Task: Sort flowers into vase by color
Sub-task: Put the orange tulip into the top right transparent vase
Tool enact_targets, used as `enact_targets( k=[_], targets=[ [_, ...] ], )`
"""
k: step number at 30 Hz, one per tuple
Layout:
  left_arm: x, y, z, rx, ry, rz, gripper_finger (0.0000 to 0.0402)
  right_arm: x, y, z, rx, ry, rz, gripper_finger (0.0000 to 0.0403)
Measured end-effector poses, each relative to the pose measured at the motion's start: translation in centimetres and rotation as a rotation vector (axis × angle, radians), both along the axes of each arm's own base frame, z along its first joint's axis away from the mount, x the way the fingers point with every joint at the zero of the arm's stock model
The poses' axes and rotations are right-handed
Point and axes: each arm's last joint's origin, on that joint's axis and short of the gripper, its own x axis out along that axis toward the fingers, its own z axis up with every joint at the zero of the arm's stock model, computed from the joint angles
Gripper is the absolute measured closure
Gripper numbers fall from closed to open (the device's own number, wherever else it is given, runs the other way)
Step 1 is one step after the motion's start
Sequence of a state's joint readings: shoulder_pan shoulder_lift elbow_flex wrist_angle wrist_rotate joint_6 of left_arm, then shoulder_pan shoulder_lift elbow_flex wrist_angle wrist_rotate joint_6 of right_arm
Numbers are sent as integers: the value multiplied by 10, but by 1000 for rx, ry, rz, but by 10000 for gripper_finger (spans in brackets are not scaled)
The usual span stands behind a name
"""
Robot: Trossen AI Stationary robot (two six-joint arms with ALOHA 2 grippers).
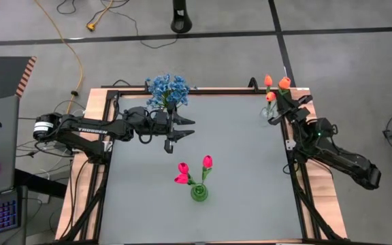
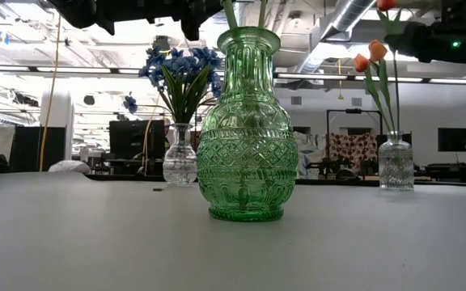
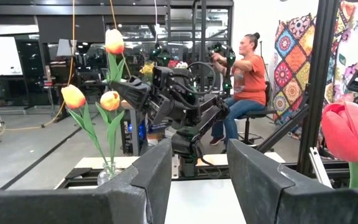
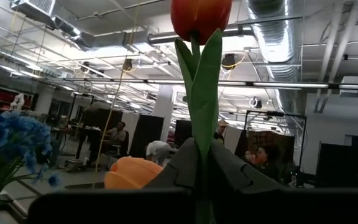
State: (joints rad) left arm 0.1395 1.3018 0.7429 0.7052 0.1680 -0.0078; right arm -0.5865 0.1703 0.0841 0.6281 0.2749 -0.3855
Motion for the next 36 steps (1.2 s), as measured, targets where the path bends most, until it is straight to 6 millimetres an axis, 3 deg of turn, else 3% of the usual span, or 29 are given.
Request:
enact_targets(
  k=[10,18,26,36],
  targets=[
    [0,0,0,-19,-1,-3,258,-3,-2,-1,51,-30,-119,342],
    [-12,-2,12,-6,-10,-1,258,-3,-3,-2,71,-28,-137,265],
    [-37,-3,24,27,63,67,258,0,-5,-9,125,34,-154,204],
    [-81,-7,41,50,117,138,258,-2,-8,-2,317,78,-226,197]
  ],
)
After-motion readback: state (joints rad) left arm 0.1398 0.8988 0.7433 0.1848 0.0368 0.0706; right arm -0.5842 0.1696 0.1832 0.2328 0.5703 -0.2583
